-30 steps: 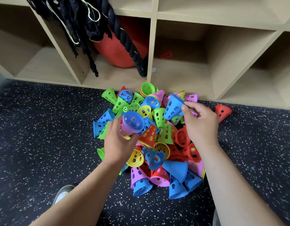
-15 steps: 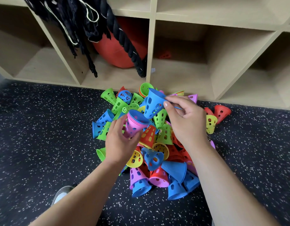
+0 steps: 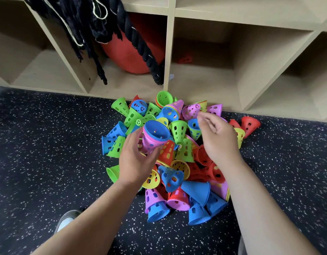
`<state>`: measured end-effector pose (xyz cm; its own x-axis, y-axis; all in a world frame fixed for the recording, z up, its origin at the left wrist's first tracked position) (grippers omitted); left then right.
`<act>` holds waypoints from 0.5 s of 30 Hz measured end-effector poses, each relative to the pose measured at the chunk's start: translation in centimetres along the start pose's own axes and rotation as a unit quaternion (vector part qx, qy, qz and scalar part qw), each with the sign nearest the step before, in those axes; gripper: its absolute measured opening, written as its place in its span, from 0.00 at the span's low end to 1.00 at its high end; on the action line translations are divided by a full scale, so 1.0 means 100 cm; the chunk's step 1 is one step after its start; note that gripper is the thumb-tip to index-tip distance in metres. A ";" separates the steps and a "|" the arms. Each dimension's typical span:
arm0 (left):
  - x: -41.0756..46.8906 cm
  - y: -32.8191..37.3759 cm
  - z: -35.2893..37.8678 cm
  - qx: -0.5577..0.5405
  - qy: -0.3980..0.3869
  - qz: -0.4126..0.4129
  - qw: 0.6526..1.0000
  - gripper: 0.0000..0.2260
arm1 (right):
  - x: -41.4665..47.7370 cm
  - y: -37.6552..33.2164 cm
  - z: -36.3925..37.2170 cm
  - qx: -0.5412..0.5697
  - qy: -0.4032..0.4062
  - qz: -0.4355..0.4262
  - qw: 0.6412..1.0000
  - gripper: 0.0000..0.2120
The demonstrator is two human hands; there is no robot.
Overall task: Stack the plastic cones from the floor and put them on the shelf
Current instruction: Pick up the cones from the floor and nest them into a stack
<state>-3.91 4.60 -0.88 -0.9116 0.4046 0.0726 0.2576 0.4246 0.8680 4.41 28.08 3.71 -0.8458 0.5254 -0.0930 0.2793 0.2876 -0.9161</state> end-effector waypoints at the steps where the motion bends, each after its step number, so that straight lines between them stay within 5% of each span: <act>1: 0.001 0.000 0.000 -0.001 0.000 0.000 1.000 0.25 | 0.003 0.006 -0.009 -0.020 0.024 0.009 0.999 0.11; 15: 0.030 -0.020 0.012 0.011 0.004 -0.058 0.998 0.27 | 0.048 0.072 0.011 -0.295 -0.045 0.065 0.952 0.18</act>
<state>-6.81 5.90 -3.01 -0.9385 0.3445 -0.0240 0.1564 0.4859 0.8599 1.92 31.81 -3.79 -0.8149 0.5239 -0.2480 0.5684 0.6383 -0.5191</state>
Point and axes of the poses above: each hand's wrist, its own x-axis towards the middle knuckle, its own z-axis out of the palm, y = z × x, the point moved 9 cm from there along x, towards the middle knuckle, and after that the axes turned 10 degrees about -y, right-handed, at the moved point
